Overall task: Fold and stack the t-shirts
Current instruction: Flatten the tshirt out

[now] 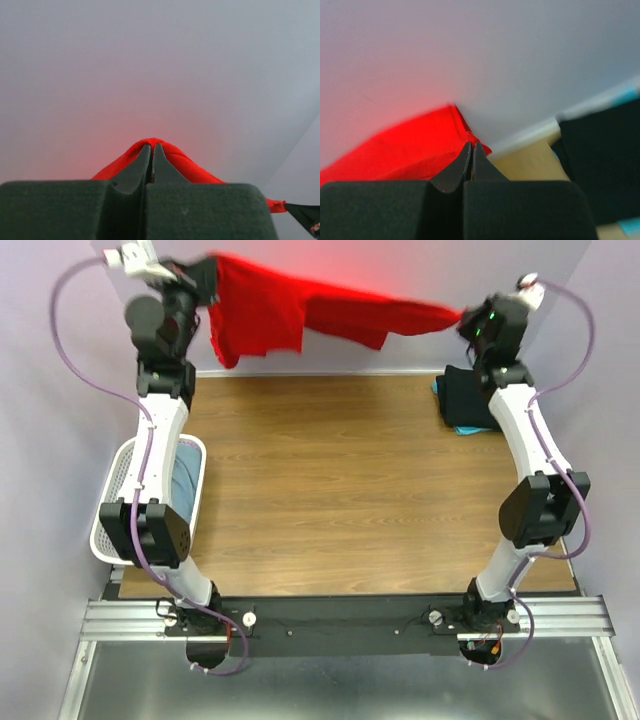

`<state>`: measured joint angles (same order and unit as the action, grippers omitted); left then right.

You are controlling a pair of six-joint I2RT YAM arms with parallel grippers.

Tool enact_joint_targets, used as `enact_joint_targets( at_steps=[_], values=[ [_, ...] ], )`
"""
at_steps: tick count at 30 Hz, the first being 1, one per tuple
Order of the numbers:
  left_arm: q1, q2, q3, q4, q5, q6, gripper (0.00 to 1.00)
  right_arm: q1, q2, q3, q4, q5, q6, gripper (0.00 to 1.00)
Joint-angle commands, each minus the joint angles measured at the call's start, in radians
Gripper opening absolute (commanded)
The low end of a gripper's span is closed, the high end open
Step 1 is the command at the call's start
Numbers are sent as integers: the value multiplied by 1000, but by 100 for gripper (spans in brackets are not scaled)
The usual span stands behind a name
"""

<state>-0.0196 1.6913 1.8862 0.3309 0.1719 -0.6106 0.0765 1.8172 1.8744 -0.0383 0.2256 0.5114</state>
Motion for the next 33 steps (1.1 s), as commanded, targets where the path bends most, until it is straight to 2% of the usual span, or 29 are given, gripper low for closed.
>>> enact_joint_targets(
  at_steps=[1, 2, 4, 7, 9, 15, 17, 24, 29, 33],
  values=[
    [10, -65, -378, 80, 41, -110, 0, -30, -61, -285, 8, -54, 84, 0],
    [12, -77, -442, 91, 41, -127, 0, -35, -93, -405, 17, -55, 107, 1],
    [12, -106, -560, 91, 43, -195, 0, -41, -117, -516, 23, -74, 128, 0],
    [12, -151, -830, 82, 19, -285, 0, -61, -153, -704, 29, -120, 176, 0],
    [10, -180, -898, -12, -17, -319, 0, -66, -154, -808, 28, -161, 187, 1],
    [7, -292, -1171, -108, -81, -382, 0, -98, -170, -997, 29, -220, 240, 0],
    [6, -364, -1249, -169, -124, -377, 0, -103, -218, -1072, 31, -218, 245, 0],
    [4, -542, -1346, -390, -241, -388, 0, -116, -358, -1264, 29, -212, 246, 1],
    [-2, -669, -1409, -452, -253, -410, 0, -139, -447, -1363, 21, -209, 253, 0],
    [-3, -702, -1429, -513, -259, -408, 0, -147, -531, -1416, 5, -220, 243, 1]
  ],
)
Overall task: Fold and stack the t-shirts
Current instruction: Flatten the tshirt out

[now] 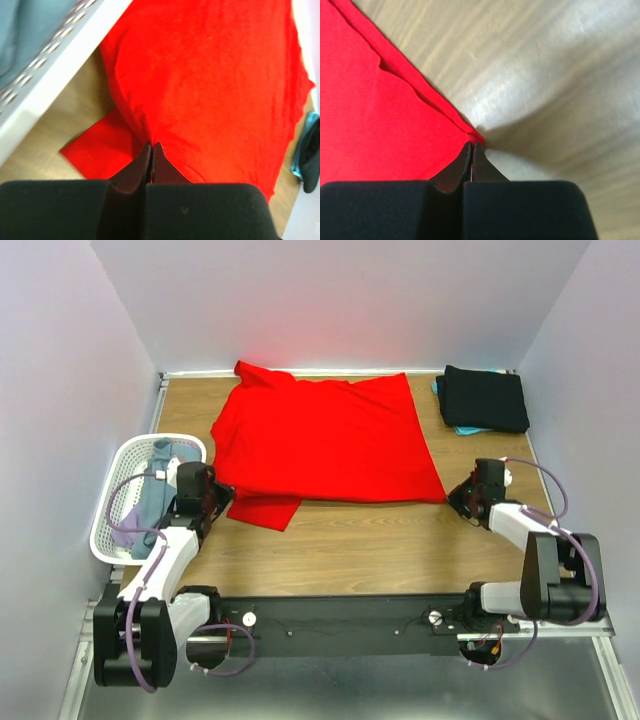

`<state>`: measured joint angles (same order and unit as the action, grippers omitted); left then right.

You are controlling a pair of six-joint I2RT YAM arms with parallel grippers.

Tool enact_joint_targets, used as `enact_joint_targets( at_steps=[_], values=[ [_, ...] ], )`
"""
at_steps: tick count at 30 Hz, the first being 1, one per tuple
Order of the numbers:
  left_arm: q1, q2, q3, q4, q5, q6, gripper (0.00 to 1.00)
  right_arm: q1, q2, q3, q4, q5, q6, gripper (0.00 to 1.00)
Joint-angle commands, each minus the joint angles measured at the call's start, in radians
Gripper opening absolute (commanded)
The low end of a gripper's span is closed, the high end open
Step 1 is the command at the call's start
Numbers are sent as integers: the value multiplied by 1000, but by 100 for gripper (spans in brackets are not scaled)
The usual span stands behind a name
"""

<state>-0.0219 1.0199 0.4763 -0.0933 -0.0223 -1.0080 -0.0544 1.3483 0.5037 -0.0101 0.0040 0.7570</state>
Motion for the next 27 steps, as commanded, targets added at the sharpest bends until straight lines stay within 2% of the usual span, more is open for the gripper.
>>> enact_joint_targets(
  at_steps=[1, 6, 8, 12, 15, 21, 27],
  values=[
    [-3, -47, -19, -98, -67, -9, 0, -16, -78, -53, -30, 1, -4, 0],
    [-3, -113, -24, -143, -108, -1, 0, -16, -140, -54, -65, -7, -10, 0],
    [-1, -110, -28, -134, -114, 5, 0, -16, -143, -41, -68, -44, -8, 0],
    [-1, -69, -4, -147, -100, 48, 0, -16, -149, -21, -82, -18, -21, 1],
    [-1, -101, 25, -181, -126, 63, 0, -16, -156, -4, -91, -16, -28, 0],
    [-1, -162, 64, -249, -146, 83, 0, -16, -155, 32, -111, -9, -39, 1],
    [-1, -115, 15, -194, -139, 83, 0, -16, -80, 55, -110, 11, -53, 0]
  ],
)
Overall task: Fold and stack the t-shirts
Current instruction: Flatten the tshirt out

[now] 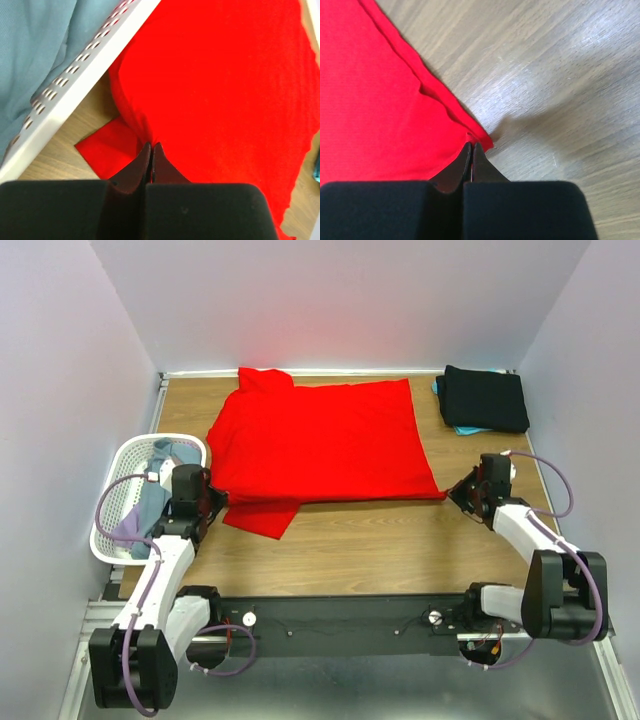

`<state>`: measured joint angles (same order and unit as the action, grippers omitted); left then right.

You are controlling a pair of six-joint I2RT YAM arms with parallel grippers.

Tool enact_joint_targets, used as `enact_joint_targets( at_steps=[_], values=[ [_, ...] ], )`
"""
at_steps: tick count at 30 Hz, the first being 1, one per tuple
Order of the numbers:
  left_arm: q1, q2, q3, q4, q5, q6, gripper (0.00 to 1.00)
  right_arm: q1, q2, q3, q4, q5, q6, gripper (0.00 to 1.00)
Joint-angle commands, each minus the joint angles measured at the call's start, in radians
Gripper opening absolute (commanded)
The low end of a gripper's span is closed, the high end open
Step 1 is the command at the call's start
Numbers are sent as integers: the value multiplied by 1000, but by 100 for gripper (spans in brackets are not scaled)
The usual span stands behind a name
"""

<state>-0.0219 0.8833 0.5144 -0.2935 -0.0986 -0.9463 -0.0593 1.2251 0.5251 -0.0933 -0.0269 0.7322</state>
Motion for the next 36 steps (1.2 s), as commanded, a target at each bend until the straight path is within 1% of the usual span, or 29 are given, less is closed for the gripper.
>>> enact_joint_targets(
  at_steps=[1, 3, 4, 7, 10, 13, 14, 15, 17, 18, 20, 22, 23, 24, 25, 26, 27, 28, 29, 30, 31, 33, 36],
  values=[
    [-1, 38, -30, 13, -67, 23, 0, -13, 53, 35, -25, 35, -28, 0],
    [-1, 55, -45, 27, -82, 20, 0, -11, 76, 42, -25, 33, -48, 0],
    [-1, 69, -48, 34, -82, 18, 0, -11, 82, 46, -25, 4, -54, 0],
    [-1, 88, -62, 56, -75, 11, 0, -11, 82, 53, -25, -28, -80, 5],
    [-1, 103, -71, 80, -70, 7, 0, -11, 89, 76, -23, -50, -99, 6],
    [-1, 138, -63, 93, -49, 30, 0, -11, 105, 110, -31, -88, -132, 26],
    [-1, 143, -57, 100, -46, 44, 0, -10, 99, 116, -29, -91, -139, 43],
    [-1, 144, -57, 102, -44, 49, 0, -8, 93, 122, -29, -90, -140, 51],
    [-1, 140, -54, 106, -41, 56, 0, 1, 85, 157, -31, -64, -152, 71],
    [-1, 138, -53, 108, -39, 57, 0, 4, 88, 171, -29, -50, -154, 73],
    [-3, 140, -45, 109, -33, 60, 0, 19, 140, 237, -14, -51, -162, 74],
    [-1, 146, -37, 119, -26, 69, 0, 38, 209, 303, 4, -100, -166, 74],
    [-1, 160, -33, 122, -20, 70, 0, 56, 249, 338, 9, -99, -168, 74],
    [-1, 169, -22, 125, -16, 75, 0, 91, 336, 417, 9, -91, -165, 73],
    [-1, 178, -17, 126, -15, 80, 0, 114, 376, 455, 9, -84, -165, 72],
    [-1, 196, -8, 132, -9, 86, 0, 159, 457, 526, 12, -58, -165, 70],
    [-1, 204, -7, 137, -6, 90, 0, 186, 496, 527, 9, -26, -166, 69],
    [-1, 210, -7, 142, -1, 90, 0, 209, 542, 602, 12, 1, -168, 69],
    [-1, 226, -5, 148, 13, 93, 0, 243, 583, 636, 10, 18, -169, 69],
    [-3, 230, -10, 155, 17, 95, 0, 254, 621, 668, 10, 16, -159, 68],
    [-3, 235, -11, 166, 22, 93, 0, 265, 701, 731, 9, 15, -155, 67],
    [-3, 249, -13, 177, 28, 98, 0, 294, 791, 782, 6, 50, -146, 66],
    [-6, 264, -13, 186, 34, 101, 0, 311, 858, 842, -8, 81, -134, 65]
  ],
)
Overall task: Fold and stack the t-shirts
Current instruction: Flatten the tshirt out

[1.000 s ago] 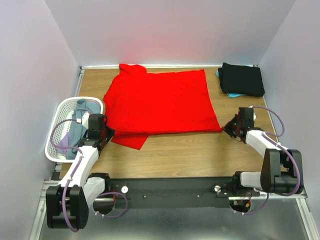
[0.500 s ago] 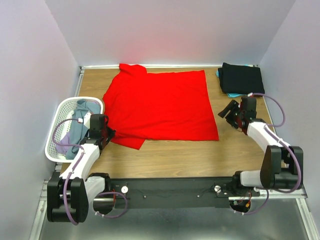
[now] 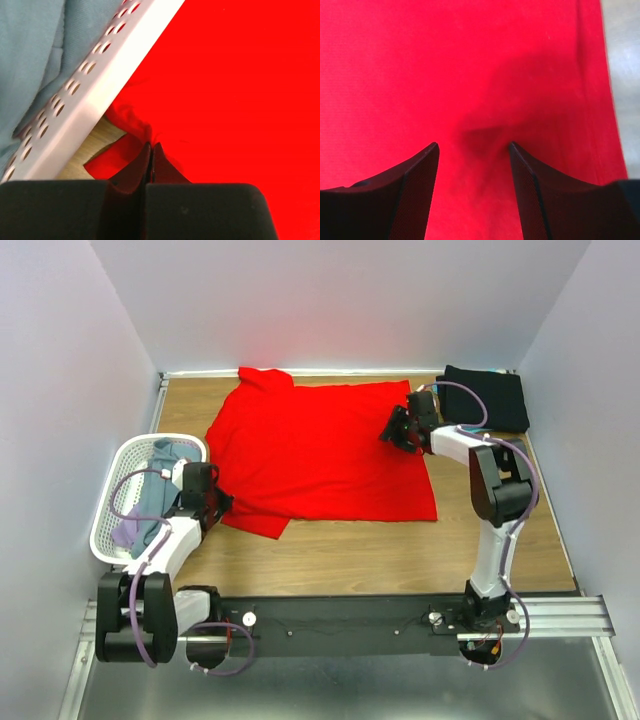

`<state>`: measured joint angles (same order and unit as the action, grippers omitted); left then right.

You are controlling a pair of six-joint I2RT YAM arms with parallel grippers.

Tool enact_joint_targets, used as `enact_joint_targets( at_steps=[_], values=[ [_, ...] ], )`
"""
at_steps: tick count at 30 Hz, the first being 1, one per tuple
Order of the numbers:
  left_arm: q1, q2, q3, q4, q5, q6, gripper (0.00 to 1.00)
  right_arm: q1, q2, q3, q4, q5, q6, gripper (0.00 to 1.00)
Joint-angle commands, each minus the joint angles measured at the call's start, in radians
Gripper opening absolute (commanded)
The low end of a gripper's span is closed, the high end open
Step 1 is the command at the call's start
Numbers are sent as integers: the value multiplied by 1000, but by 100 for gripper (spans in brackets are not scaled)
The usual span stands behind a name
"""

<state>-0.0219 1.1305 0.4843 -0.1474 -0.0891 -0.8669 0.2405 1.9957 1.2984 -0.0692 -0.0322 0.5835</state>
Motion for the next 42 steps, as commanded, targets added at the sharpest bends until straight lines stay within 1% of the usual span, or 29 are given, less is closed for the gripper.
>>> enact_joint_targets(
  at_steps=[1, 5, 10, 22, 28, 35, 36, 37, 38, 40, 41, 42],
  values=[
    [-7, 18, 17, 43, 26, 23, 0, 11, 100, 71, -32, 90, 19, 66],
    [-30, 35, 27, 51, 22, 23, 0, 8, 143, 76, -40, 168, 13, 66],
    [-79, 61, 40, 57, 15, -1, 0, -1, 149, 61, -64, 207, -5, 66],
    [-210, 141, 71, 75, -4, -63, 0, -90, 83, -36, -66, 212, -10, 66],
    [-230, 153, 71, 83, 2, -72, 0, -102, 67, -68, -66, 213, 2, 66],
    [-231, 115, 66, 57, -18, -61, 0, -106, 58, -27, -66, 131, -27, 66],
    [-231, 107, 65, 46, -23, -58, 1, -104, 52, -22, -67, 127, -34, 68],
    [-231, 98, 66, 42, -29, -57, 5, -106, 29, -18, -67, 121, -37, 69],
    [-231, 78, 66, 42, -40, -50, 13, -106, 15, -14, -67, 112, -39, 70],
    [-230, 61, 76, 37, -54, -26, 16, -104, -39, -14, -73, 101, -40, 73],
    [-230, 40, 80, 42, -54, -14, 25, -104, -63, -16, -78, 101, -40, 73],
    [-230, 34, 88, 40, -54, 9, 27, -104, -84, -27, -86, 101, -36, 75]
  ],
)
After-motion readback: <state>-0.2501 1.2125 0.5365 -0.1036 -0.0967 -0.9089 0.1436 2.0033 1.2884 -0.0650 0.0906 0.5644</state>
